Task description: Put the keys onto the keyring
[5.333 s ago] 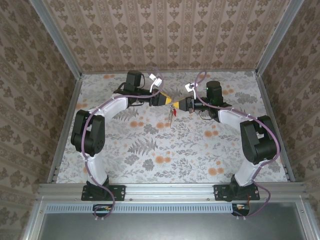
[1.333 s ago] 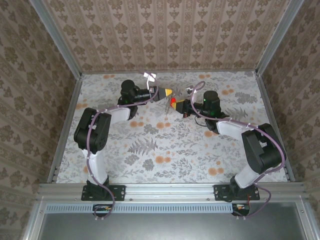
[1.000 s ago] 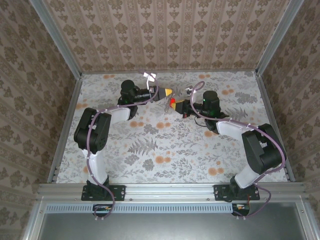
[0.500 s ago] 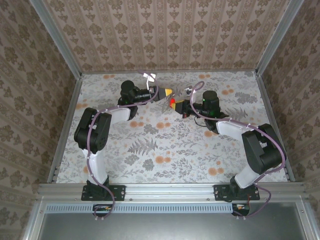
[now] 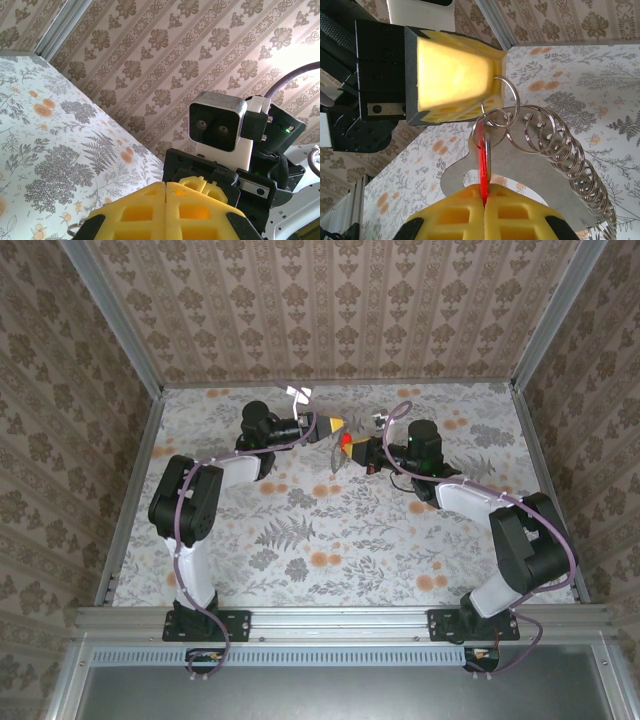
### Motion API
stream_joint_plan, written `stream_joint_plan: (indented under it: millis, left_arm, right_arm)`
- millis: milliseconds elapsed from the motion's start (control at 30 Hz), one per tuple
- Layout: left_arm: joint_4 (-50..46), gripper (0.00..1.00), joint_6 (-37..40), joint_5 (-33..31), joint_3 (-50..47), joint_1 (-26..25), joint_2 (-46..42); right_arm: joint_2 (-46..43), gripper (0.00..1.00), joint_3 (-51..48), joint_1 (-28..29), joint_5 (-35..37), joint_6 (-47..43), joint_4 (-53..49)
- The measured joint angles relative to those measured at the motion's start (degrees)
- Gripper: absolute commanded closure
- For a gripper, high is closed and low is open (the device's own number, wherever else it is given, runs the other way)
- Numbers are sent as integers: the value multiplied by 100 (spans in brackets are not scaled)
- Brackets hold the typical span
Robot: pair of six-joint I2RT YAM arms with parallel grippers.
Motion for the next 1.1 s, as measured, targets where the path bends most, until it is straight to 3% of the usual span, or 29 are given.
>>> stream_joint_plan:
  millis: [133, 367, 600, 767, 1100]
  left_arm:
    - [2, 100, 39, -2, -15, 0, 0]
    - [0, 100, 111, -50, -109, 7, 0]
    - [105, 100, 57, -70, -138, 44, 0]
    - [382, 100, -140, -87, -138, 96, 4]
    - [601, 100, -278, -111, -157, 107, 374]
  right_arm:
    - [0, 100, 0, 0, 22, 0, -15]
    - [0, 85, 0, 0, 37, 7, -42]
    - [0, 84, 0, 0, 63, 4, -59]
    - [0, 70, -4, -11, 61, 22, -57]
    - [-133, 63, -337, -354, 59, 341, 192]
